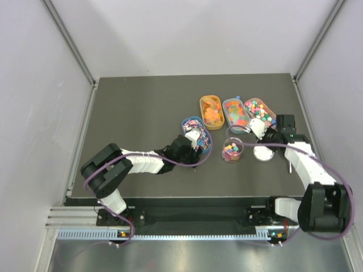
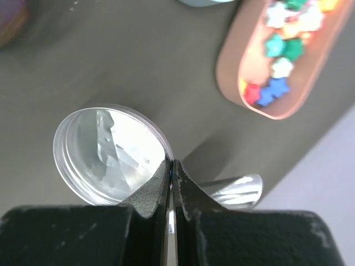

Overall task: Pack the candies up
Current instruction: Pick up the bottle lid at the center of the board.

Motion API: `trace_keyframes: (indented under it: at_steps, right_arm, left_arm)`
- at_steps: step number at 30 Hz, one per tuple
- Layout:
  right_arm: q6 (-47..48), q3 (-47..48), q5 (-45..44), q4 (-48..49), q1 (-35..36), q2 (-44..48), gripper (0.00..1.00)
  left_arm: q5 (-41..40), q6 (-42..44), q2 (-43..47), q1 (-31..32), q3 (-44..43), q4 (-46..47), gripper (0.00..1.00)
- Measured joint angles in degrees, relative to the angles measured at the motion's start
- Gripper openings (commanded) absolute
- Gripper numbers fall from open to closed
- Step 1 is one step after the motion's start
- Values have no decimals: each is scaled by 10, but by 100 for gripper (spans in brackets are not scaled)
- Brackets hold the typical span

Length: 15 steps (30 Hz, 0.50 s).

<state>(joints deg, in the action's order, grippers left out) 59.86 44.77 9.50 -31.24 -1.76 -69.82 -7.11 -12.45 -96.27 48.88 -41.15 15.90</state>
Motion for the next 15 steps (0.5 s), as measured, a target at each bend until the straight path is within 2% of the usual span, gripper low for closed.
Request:
trace_keyframes:
  at_steps: [8, 11, 15]
  right_arm:
    - [-9, -218, -101, 255, 61, 213, 0]
    - [-5, -260, -146, 335, 78, 225, 0]
    - [-4, -269, -188, 397, 90, 240, 0]
  left_arm:
    - [0, 2, 0, 0, 0, 1, 79]
    - [0, 2, -1, 0, 0, 2, 79]
    - [-1, 2, -4, 0, -1, 6, 79]
